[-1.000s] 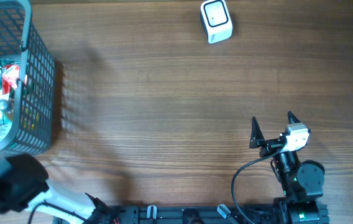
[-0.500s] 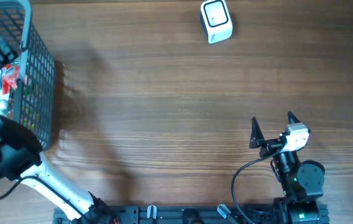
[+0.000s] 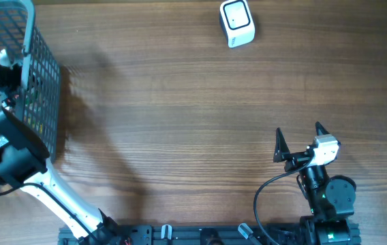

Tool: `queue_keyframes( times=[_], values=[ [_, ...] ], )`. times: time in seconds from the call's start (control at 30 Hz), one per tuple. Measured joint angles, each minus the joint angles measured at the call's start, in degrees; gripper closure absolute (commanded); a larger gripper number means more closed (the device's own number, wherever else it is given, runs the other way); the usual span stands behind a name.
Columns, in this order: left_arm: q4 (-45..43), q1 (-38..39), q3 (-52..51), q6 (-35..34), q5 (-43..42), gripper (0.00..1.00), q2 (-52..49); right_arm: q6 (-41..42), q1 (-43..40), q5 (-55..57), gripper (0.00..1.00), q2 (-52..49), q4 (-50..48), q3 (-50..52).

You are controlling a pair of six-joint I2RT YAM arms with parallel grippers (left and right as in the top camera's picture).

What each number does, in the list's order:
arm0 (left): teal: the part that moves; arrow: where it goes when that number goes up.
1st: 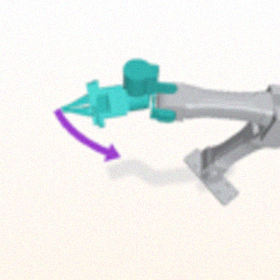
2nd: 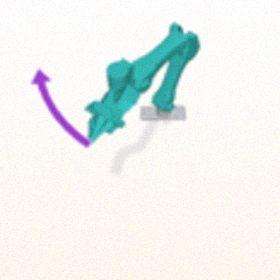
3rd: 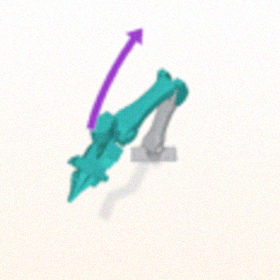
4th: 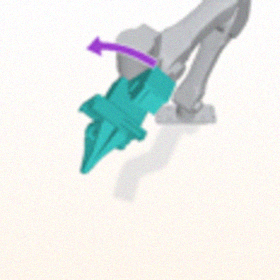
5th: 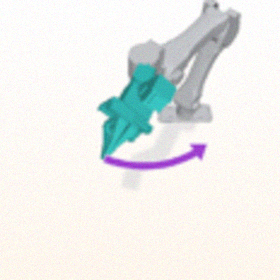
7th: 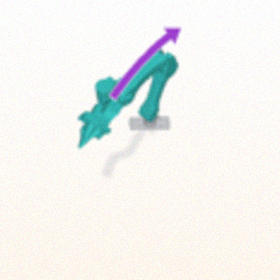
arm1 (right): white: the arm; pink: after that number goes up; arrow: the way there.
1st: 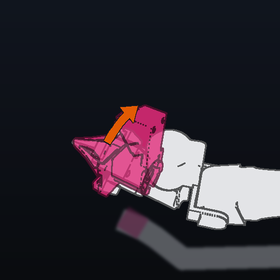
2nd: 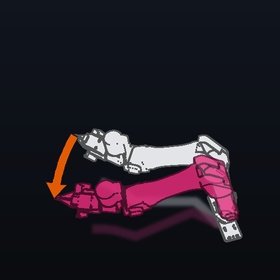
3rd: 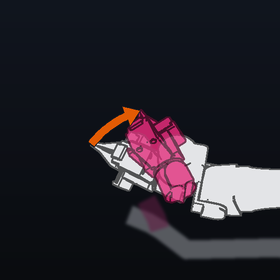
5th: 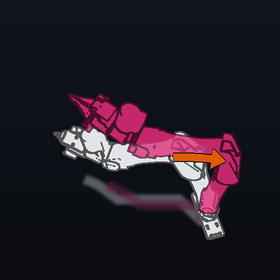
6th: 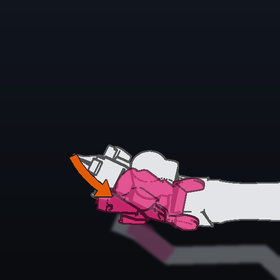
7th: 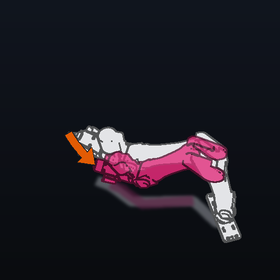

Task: Scan the item barcode
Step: 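Grasp the green-capped jar with Kleenex pack in the basket, left gripper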

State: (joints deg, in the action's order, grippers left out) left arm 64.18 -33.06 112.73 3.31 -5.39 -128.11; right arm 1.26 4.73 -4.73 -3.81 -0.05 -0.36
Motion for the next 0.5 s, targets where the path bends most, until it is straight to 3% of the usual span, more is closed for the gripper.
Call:
queue_keyframes(
  times=[0.03,0.1,0.17,0.5],
  values=[
    [-0.15,0.0,-0.37,0.28,0.0,0.29,-0.13,0.0,0.02,0.0,0.0,0.0,0.02,0.0],
    [-0.66,0.0,-0.7,0.46,0.17,0.5,-0.2,0.0,0.0,0.0,0.0,0.0,0.02,0.0],
    [-0.98,0.0,-0.7,0.57,0.46,0.62,-0.2,0.0,0.0,0.0,0.0,0.0,0.02,0.0],
    [-4.94,-0.46,-1.66,0.68,4.44,0.63,4.42,0.0,0.0,0.0,0.0,0.0,0.02,0.0]
  ],
)
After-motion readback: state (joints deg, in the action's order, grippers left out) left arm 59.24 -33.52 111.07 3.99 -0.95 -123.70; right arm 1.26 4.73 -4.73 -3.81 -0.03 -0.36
